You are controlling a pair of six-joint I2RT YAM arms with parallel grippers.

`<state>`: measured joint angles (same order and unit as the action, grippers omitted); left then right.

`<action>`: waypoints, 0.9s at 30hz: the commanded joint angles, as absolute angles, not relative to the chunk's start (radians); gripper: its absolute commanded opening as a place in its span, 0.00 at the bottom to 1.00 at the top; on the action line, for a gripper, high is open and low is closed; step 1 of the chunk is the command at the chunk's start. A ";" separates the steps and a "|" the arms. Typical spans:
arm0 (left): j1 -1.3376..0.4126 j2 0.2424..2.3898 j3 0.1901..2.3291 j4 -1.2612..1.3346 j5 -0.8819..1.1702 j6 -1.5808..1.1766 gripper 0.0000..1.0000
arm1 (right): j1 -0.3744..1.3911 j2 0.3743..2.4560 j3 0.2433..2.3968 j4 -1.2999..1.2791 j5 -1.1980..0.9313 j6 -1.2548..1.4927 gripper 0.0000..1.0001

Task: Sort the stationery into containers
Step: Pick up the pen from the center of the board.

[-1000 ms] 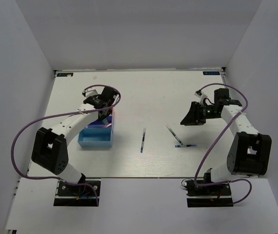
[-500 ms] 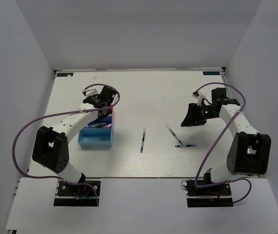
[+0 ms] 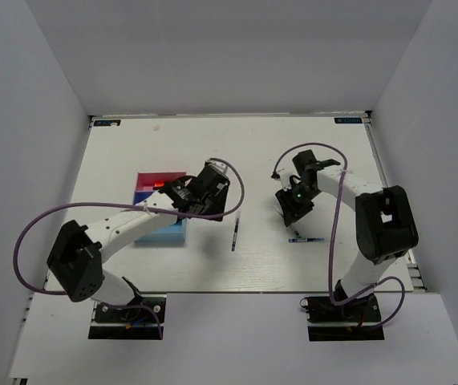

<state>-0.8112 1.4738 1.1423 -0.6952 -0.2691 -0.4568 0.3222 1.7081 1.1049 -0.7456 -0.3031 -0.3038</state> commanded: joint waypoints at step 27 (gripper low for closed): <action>-0.943 1.023 0.877 -0.695 -0.267 -0.466 0.67 | 0.477 1.891 1.066 -0.678 0.058 -0.304 0.00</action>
<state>-0.9295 1.0580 0.8612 -0.6689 -0.2432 -0.4641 0.4782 1.7958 1.1183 -0.6930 0.0235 -0.2947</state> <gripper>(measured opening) 0.668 0.067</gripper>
